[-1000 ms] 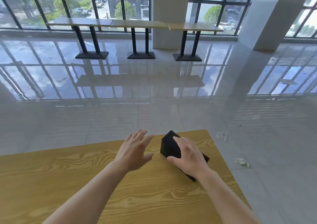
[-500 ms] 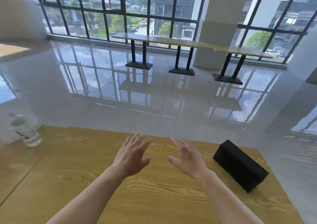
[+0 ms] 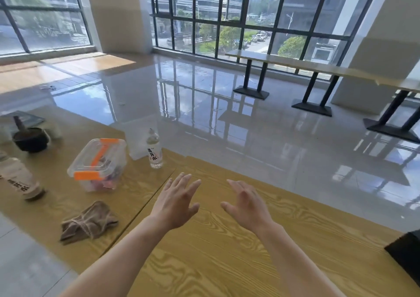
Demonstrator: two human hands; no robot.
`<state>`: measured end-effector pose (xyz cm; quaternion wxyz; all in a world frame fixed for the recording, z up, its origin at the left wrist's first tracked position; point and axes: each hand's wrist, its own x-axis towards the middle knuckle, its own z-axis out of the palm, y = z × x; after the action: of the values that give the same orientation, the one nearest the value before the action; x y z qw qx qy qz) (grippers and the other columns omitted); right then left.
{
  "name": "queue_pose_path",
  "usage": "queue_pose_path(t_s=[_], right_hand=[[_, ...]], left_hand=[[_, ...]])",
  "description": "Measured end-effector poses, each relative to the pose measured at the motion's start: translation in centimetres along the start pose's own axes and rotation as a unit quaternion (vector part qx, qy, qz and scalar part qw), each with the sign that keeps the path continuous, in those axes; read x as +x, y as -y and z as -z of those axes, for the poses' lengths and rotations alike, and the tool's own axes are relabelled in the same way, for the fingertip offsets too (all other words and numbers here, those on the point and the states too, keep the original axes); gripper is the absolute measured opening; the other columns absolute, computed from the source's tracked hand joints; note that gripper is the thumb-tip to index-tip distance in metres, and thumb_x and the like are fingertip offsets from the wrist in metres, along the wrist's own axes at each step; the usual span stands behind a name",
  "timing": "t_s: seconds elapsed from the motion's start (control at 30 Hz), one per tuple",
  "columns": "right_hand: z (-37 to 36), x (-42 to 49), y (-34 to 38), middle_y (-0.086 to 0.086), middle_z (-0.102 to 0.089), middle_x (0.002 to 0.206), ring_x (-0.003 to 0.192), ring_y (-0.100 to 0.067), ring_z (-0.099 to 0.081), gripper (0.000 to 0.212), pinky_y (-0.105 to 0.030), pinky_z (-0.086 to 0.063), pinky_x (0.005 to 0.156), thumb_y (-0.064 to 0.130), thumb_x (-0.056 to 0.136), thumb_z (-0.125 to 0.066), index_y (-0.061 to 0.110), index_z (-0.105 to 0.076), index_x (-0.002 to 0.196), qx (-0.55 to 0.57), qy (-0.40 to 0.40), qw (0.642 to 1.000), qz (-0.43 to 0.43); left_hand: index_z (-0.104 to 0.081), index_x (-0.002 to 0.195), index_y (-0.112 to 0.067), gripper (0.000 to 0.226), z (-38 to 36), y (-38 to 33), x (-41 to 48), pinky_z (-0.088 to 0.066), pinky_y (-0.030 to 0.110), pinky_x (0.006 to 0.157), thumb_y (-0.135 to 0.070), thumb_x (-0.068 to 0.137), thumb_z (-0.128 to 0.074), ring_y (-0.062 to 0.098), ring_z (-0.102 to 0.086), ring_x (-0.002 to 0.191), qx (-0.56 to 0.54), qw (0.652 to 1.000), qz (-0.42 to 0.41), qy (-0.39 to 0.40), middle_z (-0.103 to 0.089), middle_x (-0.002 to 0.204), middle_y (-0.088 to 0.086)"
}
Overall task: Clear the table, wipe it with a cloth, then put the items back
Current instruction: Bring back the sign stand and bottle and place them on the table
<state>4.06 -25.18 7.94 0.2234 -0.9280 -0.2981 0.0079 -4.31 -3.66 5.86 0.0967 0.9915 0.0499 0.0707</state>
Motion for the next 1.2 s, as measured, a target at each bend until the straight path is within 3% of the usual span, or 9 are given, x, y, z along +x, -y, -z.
queue_pose_path(t_s=[0.53,0.87,1.07,1.2], right_hand=[[-4.5,10.9,2.6,0.000,-0.051,0.143,0.132,-0.019,-0.046,0.069,-0.032,-0.042,0.103,0.043,0.090,-0.066,0.020,-0.040,0.149,0.018,0.056,0.995,0.082],[-7.3,18.1,4.8,-0.002,-0.053,0.140,0.129,-0.022,-0.048,0.063,-0.036,-0.046,0.101,0.041,0.092,-0.063,0.020,-0.041,0.148,0.017,0.080,0.993,0.084],[-10.7,24.0,9.2,-0.005,-0.056,0.138,0.125,-0.025,-0.052,0.059,-0.038,-0.047,0.099,0.036,0.093,-0.063,0.020,-0.044,0.146,0.021,0.088,0.995,0.044],[-12.9,28.7,12.8,-0.007,-0.063,0.131,0.121,-0.027,-0.057,0.055,-0.040,-0.049,0.097,0.035,0.092,-0.065,0.018,-0.049,0.141,0.041,0.077,0.996,0.004]], left_hand=[[-0.030,0.151,-0.032,0.067,1.8,8.0,3.4,-0.018,0.046,0.123,-0.049,0.092,-0.056,0.020,-0.015,0.151,0.016,0.994,0.107,-0.031,-0.028,0.159,0.001],[-0.040,0.147,-0.028,0.062,2.0,14.2,8.2,-0.035,0.044,0.114,-0.045,0.090,-0.059,0.021,-0.033,0.142,-0.006,0.992,0.118,-0.036,-0.038,0.152,0.002],[-0.058,0.134,-0.014,0.053,2.4,22.1,13.4,-0.045,0.047,0.098,-0.018,0.083,-0.071,0.034,-0.051,0.124,-0.076,0.988,0.114,-0.072,-0.053,0.136,0.011],[-0.066,0.123,-0.006,0.046,3.2,28.0,17.1,-0.049,0.048,0.087,-0.008,0.078,-0.076,0.042,-0.057,0.112,-0.049,0.987,0.093,-0.124,-0.062,0.122,0.018]])
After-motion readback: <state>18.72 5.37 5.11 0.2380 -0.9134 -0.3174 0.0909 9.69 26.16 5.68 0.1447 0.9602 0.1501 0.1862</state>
